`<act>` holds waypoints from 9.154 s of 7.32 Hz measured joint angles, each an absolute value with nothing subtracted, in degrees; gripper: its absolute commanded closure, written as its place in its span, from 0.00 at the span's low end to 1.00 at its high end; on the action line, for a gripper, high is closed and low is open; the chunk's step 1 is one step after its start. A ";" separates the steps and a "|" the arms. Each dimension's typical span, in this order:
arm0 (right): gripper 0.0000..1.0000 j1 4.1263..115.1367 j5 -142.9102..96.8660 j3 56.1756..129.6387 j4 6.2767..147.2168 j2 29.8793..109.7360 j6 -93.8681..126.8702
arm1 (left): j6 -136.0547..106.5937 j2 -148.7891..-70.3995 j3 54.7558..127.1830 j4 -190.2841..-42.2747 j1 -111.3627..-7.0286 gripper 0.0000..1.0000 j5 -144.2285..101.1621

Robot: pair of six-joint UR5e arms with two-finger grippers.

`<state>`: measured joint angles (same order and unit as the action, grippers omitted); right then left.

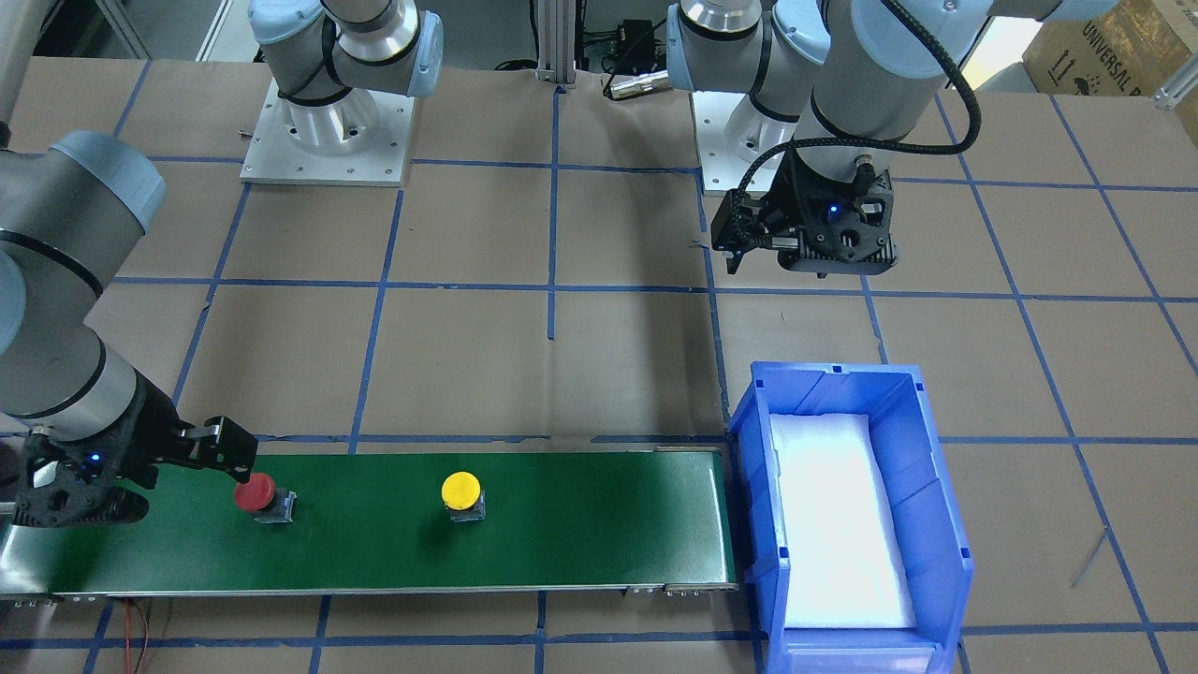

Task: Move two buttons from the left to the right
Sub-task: 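Lower the right gripper over the approaching red button on the belt, then close the right gripper on the red button and lift it, then carry the red button with the right gripper into the far blue bin, then open the right gripper to drop the red button onto the foam, then move the right gripper back over the belt above the yellow button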

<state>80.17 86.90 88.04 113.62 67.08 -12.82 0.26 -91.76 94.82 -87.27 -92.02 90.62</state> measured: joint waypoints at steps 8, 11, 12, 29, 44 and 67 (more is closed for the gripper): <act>0.22 82.00 87.78 87.43 116.31 63.45 -11.85 | 0.07 -91.83 94.93 -87.28 -92.02 0.04 90.62; 0.63 82.00 90.23 87.93 114.97 63.92 -11.66 | -0.08 -91.85 95.06 -87.28 -92.02 0.04 90.56; 0.73 82.00 90.85 87.93 114.70 64.01 -11.64 | -0.08 -91.85 95.08 -87.27 -92.02 0.04 90.54; 0.80 46.28 83.97 79.20 115.01 62.54 -51.50 | -0.59 -92.14 95.51 -87.39 -92.04 0.04 90.44; 0.03 46.07 86.60 78.13 117.64 59.43 -51.05 | -0.53 -92.27 95.62 -87.49 -92.11 0.04 90.61; 0.01 80.68 86.65 86.95 114.30 67.62 -8.86 | -0.59 -92.29 95.54 -87.36 -92.16 0.04 90.53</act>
